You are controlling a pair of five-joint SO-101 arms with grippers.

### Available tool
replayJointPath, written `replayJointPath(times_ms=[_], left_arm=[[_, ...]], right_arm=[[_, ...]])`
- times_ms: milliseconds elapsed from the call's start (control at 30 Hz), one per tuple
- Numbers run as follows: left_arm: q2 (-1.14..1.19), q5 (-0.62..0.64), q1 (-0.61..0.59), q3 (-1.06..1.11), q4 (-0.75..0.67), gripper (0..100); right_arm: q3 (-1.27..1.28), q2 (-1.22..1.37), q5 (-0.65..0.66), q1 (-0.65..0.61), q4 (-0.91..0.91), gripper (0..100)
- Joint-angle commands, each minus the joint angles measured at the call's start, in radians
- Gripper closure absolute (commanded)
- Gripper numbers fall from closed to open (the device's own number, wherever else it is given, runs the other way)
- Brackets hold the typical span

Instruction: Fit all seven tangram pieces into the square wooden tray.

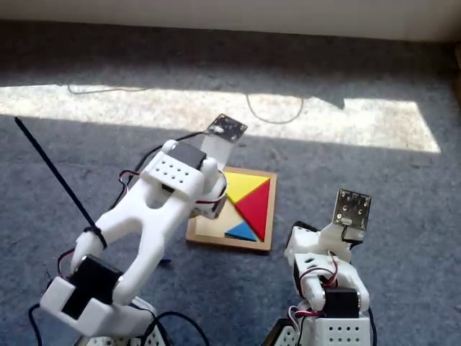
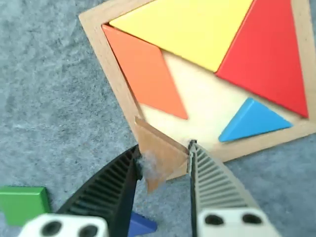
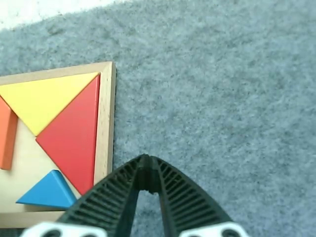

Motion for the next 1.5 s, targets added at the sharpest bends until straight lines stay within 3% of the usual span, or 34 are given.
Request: replayJointPath(times_ms=[0,400,633,967,1333,1467], left_arm=[[0.070,0.066,0.019,-0.131,-0.026,91],[0.321,0.219,0.094,-0.358,-0.026,91],[0.377,0.311,0.088,-0.392,-0.018,70],[0.374,0.302,0.025,-0.455,0.057,73],[0.383,0.103,-0.015,-0.384,0.115,77],[0.384,0.057,-0.056,-0.321,0.035,78]], right_arm=[[0.134,-0.013,0.009,0.012,0.005,99.5],[0.134,-0.013,0.009,0.012,0.005,99.5],[0.133,-0.013,0.009,0.012,0.004,99.5],[0.133,-0.013,0.009,0.012,0.004,99.5],[0.133,-0.013,0.009,0.012,0.004,99.5],[0.133,-0.013,0.009,0.012,0.004,99.5]])
